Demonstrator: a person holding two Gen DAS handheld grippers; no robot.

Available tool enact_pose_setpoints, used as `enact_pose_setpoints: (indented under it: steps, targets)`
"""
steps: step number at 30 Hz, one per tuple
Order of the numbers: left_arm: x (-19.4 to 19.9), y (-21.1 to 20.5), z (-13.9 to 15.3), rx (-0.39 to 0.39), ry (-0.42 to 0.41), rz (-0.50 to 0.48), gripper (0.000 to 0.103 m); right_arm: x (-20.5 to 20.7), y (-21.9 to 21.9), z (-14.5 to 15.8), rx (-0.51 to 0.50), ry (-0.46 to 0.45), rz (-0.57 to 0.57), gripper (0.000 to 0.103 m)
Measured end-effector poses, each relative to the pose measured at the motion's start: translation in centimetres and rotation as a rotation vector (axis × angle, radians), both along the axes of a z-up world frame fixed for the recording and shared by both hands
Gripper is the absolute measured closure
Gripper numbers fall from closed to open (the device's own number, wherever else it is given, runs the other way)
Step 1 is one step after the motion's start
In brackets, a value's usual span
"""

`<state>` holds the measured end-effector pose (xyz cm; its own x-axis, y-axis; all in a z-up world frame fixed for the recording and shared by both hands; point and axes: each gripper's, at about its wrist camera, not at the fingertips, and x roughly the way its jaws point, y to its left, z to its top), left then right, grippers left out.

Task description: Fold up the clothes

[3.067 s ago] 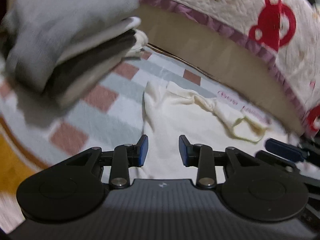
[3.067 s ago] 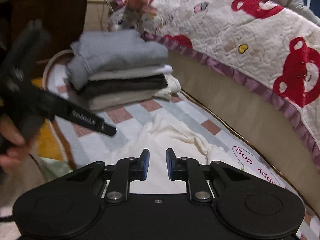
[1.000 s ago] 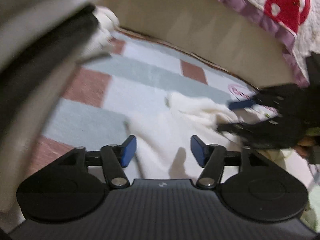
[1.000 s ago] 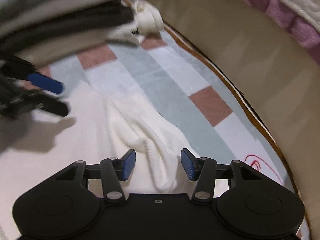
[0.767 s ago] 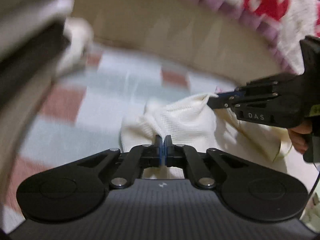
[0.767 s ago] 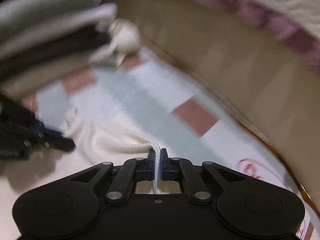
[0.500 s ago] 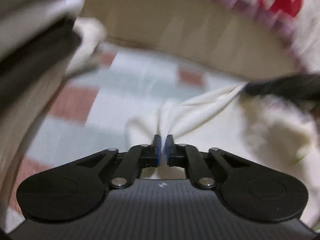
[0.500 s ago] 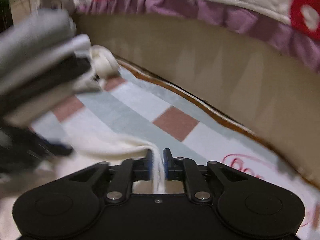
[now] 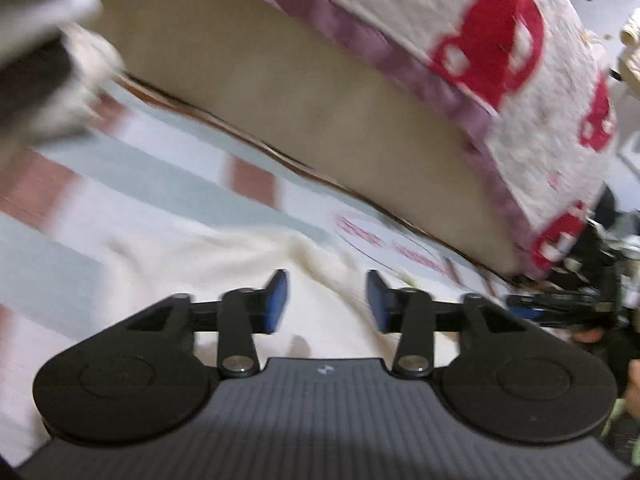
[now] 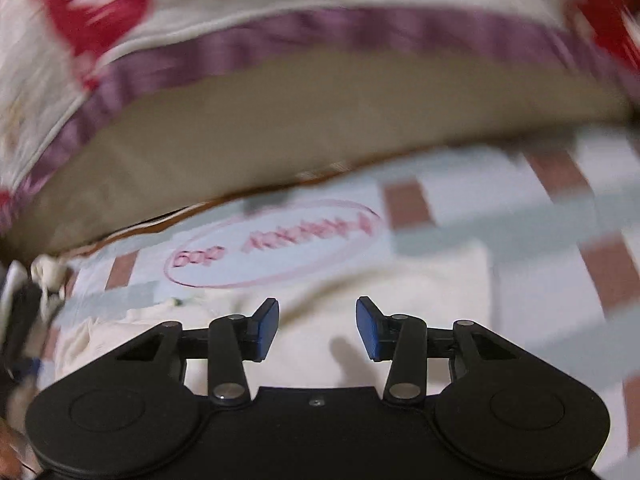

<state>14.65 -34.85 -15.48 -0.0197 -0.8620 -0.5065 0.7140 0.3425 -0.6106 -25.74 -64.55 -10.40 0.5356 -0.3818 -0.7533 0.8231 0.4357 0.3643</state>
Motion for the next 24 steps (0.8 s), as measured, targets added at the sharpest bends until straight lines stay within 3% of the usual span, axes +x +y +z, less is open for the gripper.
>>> enact_pose_setpoints:
  steps: [5, 11, 12, 13, 15, 16, 17, 18, 22, 24]
  targets:
    - [-2.3, -4.9, -1.4, 0.077, 0.061, -0.018, 0.052, -2.1, -1.9, -3.0, 0.192, -0.145, -0.055, 0.051]
    - [-2.9, -7.6, -3.3, 0.138, 0.044, -0.056, 0.049, 2.4, -2.5, -6.5, 0.389, -0.302, -0.01, 0.043]
    - [-3.3, -7.8, -3.5, 0.139, 0.016, -0.082, 0.053, 3.4, -2.5, -7.0, 0.404, -0.294, -0.003, 0.042]
    - [-3.8, -8.0, -3.7, 0.142, -0.042, -0.107, 0.075, 4.5, -2.5, -7.6, 0.419, -0.284, 0.003, 0.042]
    - [-5.0, -8.4, -3.9, 0.154, -0.158, -0.138, 0.091, 6.3, -2.3, -8.1, 0.377, -0.274, 0.017, 0.04]
    - [-5.3, -8.6, -3.7, 0.145, -0.184, -0.146, 0.096, 7.2, -2.3, -7.8, 0.32, -0.263, 0.034, 0.05]
    - [-5.6, -8.7, -3.4, 0.13, -0.21, -0.151, 0.096, 7.8, -2.3, -7.0, 0.238, -0.26, 0.052, 0.067]
    - [-6.0, -8.8, -2.9, 0.106, -0.241, -0.151, 0.097, 8.1, -2.2, -6.2, 0.164, -0.259, 0.07, 0.097]
    - [-7.4, -9.1, -0.9, -0.006, -0.378, -0.136, 0.097, 7.4, -2.1, -3.8, -0.037, -0.268, 0.074, 0.097]
    - [-7.6, -10.1, -1.1, 0.027, -0.397, -0.127, 0.097, 7.1, -2.0, -3.1, -0.088, -0.264, 0.066, 0.097]
